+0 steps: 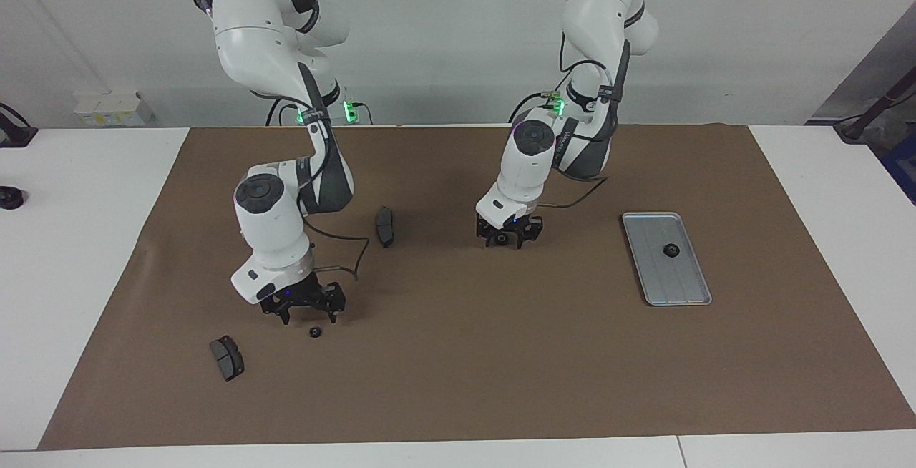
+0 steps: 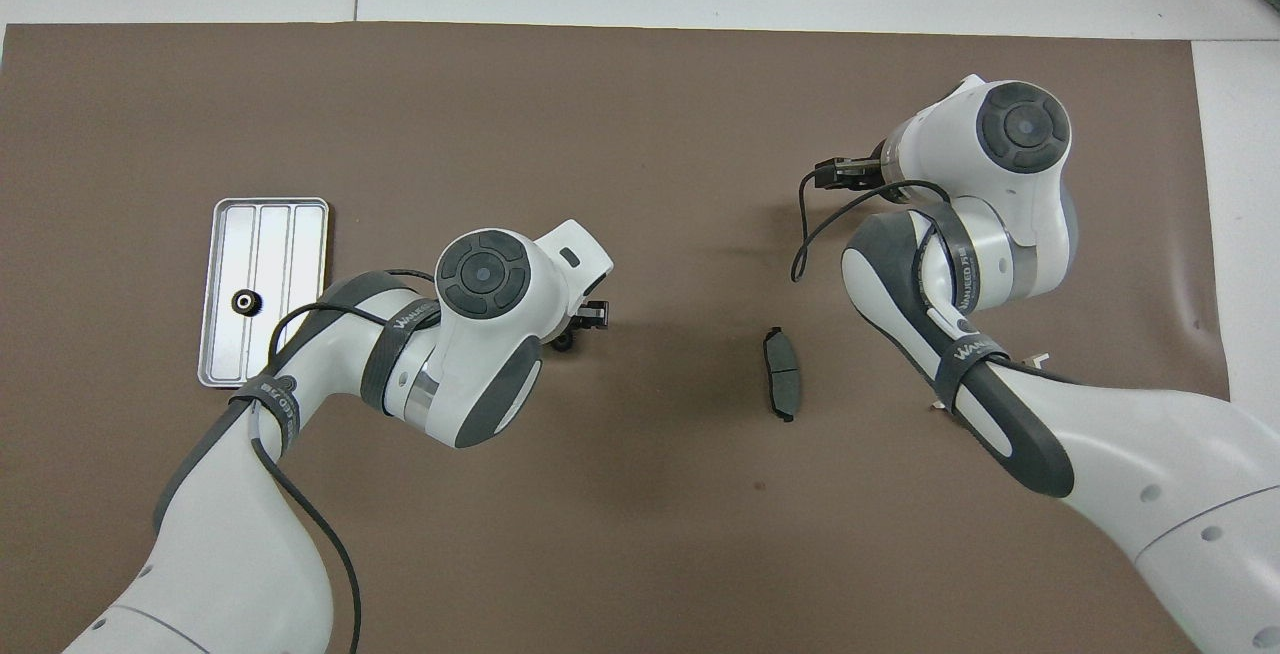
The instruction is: Pick bearing gear from pile to tray
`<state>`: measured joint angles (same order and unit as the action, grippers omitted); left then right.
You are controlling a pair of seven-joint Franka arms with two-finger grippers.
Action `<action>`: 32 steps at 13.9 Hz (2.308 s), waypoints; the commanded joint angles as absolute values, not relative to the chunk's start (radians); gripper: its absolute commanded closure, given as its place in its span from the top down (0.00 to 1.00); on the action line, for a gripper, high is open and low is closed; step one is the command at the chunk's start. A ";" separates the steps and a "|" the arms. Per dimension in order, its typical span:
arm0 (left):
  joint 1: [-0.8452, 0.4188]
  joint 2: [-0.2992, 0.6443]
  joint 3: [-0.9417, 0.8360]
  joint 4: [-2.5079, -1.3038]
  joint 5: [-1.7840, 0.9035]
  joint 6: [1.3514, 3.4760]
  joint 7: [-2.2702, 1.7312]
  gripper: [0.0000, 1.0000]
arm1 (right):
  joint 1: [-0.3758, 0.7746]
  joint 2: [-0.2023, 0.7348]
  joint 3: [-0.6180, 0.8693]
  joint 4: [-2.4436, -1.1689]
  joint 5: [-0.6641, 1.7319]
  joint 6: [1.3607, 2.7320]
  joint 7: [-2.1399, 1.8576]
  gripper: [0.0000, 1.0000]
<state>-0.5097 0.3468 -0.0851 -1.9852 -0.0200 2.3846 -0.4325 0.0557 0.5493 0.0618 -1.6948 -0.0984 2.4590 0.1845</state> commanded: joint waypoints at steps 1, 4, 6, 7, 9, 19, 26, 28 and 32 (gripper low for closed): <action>-0.538 0.333 -0.069 -2.022 -0.002 2.415 -0.442 0.68 | 0.037 0.574 0.080 -1.687 -0.080 2.500 0.153 1.00; -0.538 0.331 -0.069 -2.023 -0.002 2.407 -0.439 0.52 | 0.038 0.575 0.080 -1.689 -0.078 2.507 0.155 0.80; -0.538 0.331 -0.071 -2.023 -0.002 2.404 -0.439 0.34 | 0.046 0.577 0.081 -1.689 -0.078 2.508 0.164 0.56; -0.538 0.331 -0.071 -2.023 -0.002 2.402 -0.437 0.20 | 0.048 0.577 0.080 -1.690 -0.078 2.514 0.166 0.49; -0.526 0.331 -0.071 -2.014 -0.002 2.387 -0.436 0.00 | 0.049 0.577 0.080 -1.692 -0.068 2.514 0.166 0.38; -0.211 0.371 -0.071 -1.772 -0.011 2.195 -0.251 0.00 | 0.150 0.535 0.091 -1.684 -0.063 2.508 0.339 0.00; 0.023 0.322 -0.066 -1.908 -0.023 2.195 0.006 0.00 | 0.438 0.514 0.081 -1.638 -0.097 2.422 0.730 0.00; 0.046 0.308 -0.066 -1.969 -0.023 2.261 0.047 0.23 | 0.518 0.515 0.081 -1.638 -0.147 2.422 0.822 0.00; 0.015 0.311 -0.072 -1.941 -0.023 2.281 0.017 1.00 | 0.630 0.526 0.084 -1.643 -0.210 2.425 0.929 0.00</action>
<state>0.0325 0.3461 -0.0690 -1.9261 -0.0144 2.2629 0.0230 0.5977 0.5211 0.0902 -1.6457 -0.1783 2.4366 0.8849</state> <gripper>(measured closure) 0.335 0.767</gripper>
